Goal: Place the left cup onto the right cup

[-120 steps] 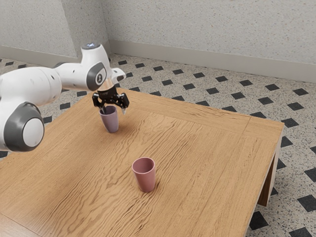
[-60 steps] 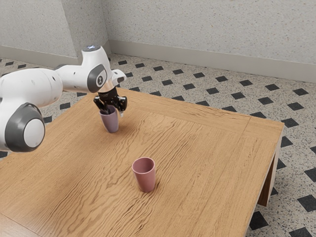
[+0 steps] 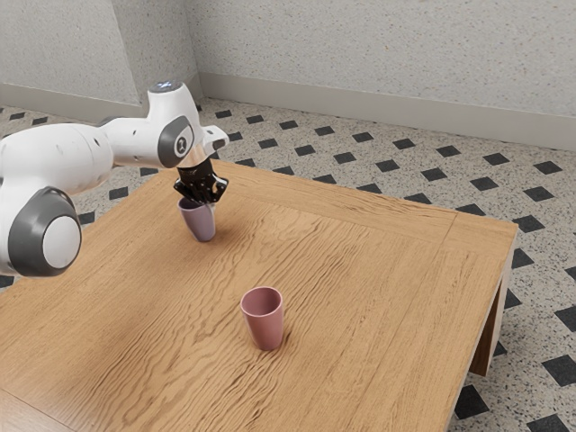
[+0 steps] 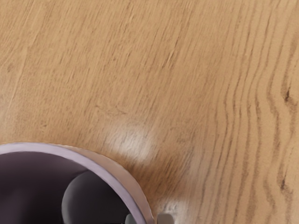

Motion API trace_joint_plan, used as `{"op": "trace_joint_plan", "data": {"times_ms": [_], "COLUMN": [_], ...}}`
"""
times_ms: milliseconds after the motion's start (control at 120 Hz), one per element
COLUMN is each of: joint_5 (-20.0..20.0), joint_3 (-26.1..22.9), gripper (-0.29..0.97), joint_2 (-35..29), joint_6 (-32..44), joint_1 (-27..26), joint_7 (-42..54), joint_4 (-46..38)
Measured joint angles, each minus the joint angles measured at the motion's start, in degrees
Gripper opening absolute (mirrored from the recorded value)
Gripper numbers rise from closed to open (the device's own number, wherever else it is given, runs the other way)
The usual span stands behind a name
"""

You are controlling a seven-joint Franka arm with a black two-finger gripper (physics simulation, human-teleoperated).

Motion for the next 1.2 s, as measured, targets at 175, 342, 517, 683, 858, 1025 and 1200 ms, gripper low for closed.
{"op": "trace_joint_plan", "data": {"times_ms": [175, 342, 517, 683, 858, 1025, 1200], "joint_5": [0.1, 0.1, 0.2, 0.8, 1.5, 2.4, 4.6], "joint_3": [0.0, 0.1, 0.1, 0.1, 0.2, 0.1, -0.1], "gripper": [-0.1, -0.1, -0.1, -0.1, -0.1, -0.1, -0.1], "joint_2": [-1.3, -4.5, -8.5, -11.8, -14.5, -19.3, -25.8], "joint_6": [-0.3, -0.6, -3.0, -8.3, -13.7, -17.0, -18.6], "joint_1": [-0.1, -0.2, -1.3, -4.3, -7.1, -10.0, -13.8], "joint_7": [-0.3, -0.6, -1.3, -3.5, -6.8, -10.5, -15.5], "joint_4": [-0.1, -2.5, -4.2, -4.4, -4.8, -9.2, -15.8]}}
